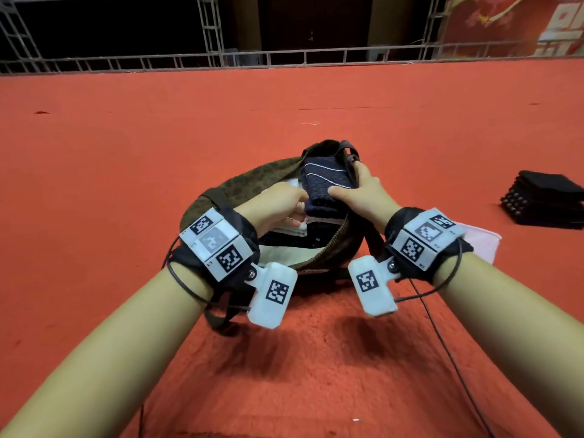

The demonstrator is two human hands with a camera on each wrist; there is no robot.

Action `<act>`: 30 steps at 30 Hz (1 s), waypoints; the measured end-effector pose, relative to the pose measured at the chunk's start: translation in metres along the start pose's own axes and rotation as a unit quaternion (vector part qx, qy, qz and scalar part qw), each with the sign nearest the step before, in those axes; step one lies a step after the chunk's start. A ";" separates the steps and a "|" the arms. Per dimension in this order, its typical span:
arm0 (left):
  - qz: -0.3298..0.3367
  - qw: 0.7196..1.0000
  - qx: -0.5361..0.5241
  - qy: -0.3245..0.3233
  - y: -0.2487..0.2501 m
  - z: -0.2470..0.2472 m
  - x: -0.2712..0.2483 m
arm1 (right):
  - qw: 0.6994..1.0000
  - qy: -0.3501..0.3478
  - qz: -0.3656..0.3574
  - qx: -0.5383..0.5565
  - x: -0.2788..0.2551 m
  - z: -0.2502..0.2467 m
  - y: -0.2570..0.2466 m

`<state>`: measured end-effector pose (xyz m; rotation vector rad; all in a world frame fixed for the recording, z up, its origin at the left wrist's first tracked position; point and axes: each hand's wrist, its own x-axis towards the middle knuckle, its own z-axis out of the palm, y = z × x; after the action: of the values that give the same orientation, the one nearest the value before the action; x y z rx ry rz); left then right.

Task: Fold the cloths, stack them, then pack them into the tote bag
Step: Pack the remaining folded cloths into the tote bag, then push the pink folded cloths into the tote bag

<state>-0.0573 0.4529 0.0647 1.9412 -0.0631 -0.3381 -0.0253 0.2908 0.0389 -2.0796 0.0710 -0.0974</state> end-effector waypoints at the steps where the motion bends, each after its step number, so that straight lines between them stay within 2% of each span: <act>1: 0.003 1.000 0.007 0.003 0.002 0.000 -0.002 | 1.000 0.000 0.000 0.000 0.000 0.000 -0.001; 6: 0.088 0.986 0.098 0.101 0.022 -0.004 -0.013 | 0.999 -0.006 -0.005 0.054 -0.002 -0.004 -0.006; 8: 0.130 0.978 0.110 0.121 0.031 0.000 -0.017 | 0.998 0.004 0.001 0.061 -0.001 -0.009 -0.004; 12: 0.178 0.975 0.112 0.072 0.052 0.025 -0.023 | 0.997 0.005 0.020 0.072 -0.003 -0.030 0.004; 16: 0.181 0.978 0.106 0.006 0.063 0.073 -0.015 | 0.998 0.026 0.027 0.057 -0.003 -0.070 0.025; 20: 0.142 0.987 0.067 -0.042 0.062 0.132 0.012 | 0.997 0.065 0.026 -0.015 -0.003 -0.115 0.070; 23: 0.061 0.993 0.071 -0.069 0.053 0.171 0.036 | 0.989 0.081 0.047 -0.112 0.000 -0.141 0.113; 25: -0.006 0.994 0.096 -0.058 0.042 0.191 0.058 | 0.983 0.067 0.062 -0.160 0.002 -0.153 0.136; 27: -0.069 0.990 0.119 -0.028 0.030 0.201 0.074 | 0.983 0.042 0.075 -0.162 -0.002 -0.160 0.149; 30: -0.106 0.992 0.067 -0.013 0.015 0.213 0.089 | 0.986 -0.039 0.105 -0.126 -0.004 -0.162 0.161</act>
<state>-0.0266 0.2378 -0.0144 2.0814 0.1083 -0.5110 -0.0474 0.0719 -0.0224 -2.3128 0.2659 0.1269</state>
